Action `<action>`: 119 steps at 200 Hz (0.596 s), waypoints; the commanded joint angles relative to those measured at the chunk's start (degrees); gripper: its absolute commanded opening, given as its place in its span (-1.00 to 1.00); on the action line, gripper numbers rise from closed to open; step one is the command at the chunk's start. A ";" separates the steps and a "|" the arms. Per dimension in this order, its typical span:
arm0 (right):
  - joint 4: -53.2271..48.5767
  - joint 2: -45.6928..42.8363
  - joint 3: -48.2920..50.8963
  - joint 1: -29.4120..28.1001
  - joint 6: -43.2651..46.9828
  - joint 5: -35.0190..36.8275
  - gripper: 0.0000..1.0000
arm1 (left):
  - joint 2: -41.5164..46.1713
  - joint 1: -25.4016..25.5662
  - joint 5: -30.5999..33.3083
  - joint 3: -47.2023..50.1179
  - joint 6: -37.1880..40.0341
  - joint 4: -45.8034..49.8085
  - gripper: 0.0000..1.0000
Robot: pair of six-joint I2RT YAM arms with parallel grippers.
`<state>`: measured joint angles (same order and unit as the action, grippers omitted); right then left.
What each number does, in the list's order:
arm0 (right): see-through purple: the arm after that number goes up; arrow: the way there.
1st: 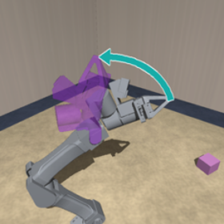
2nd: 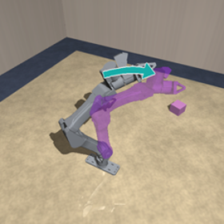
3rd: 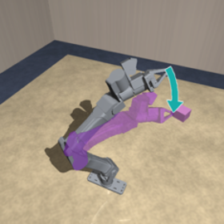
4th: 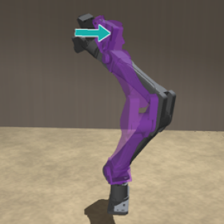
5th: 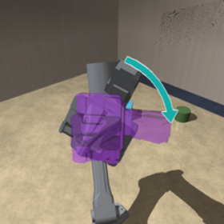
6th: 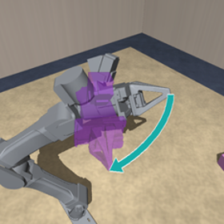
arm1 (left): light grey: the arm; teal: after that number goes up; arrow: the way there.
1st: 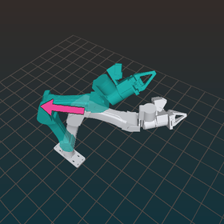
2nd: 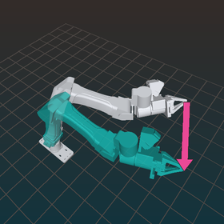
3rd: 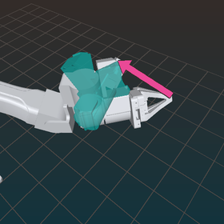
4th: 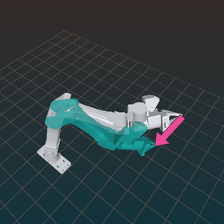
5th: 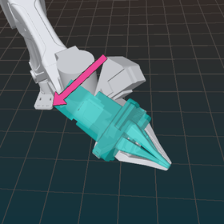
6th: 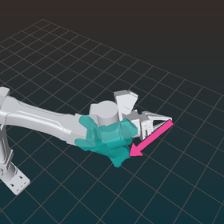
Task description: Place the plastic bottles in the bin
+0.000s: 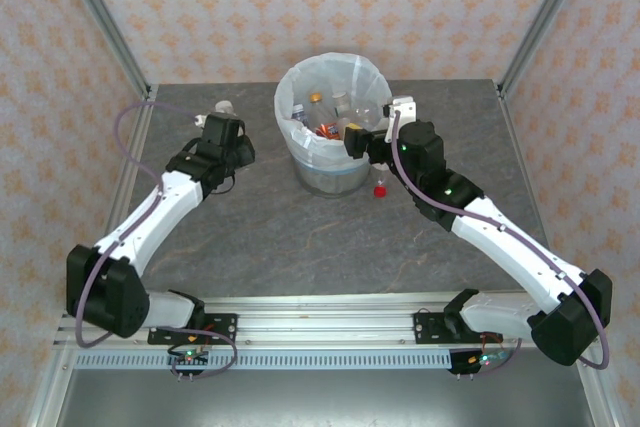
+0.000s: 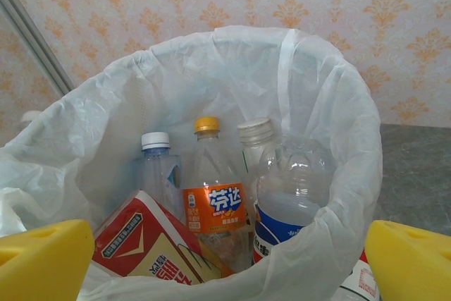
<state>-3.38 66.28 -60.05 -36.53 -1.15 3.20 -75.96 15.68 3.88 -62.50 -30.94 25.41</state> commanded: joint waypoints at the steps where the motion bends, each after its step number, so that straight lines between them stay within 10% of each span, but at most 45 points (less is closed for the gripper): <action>1: 3.69 -0.75 2.12 0.32 -1.49 0.94 0.98 | 4.21 0.40 -0.14 -1.67 2.74 -1.75 -1.00; 119: 10.83 -9.23 9.63 0.31 0.90 -3.31 0.98 | 9.71 4.03 -8.13 -12.02 11.94 -9.58 -1.00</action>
<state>3.53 60.12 -51.96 -36.53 -1.45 1.19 -67.85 17.89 -0.78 -71.02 -23.66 20.73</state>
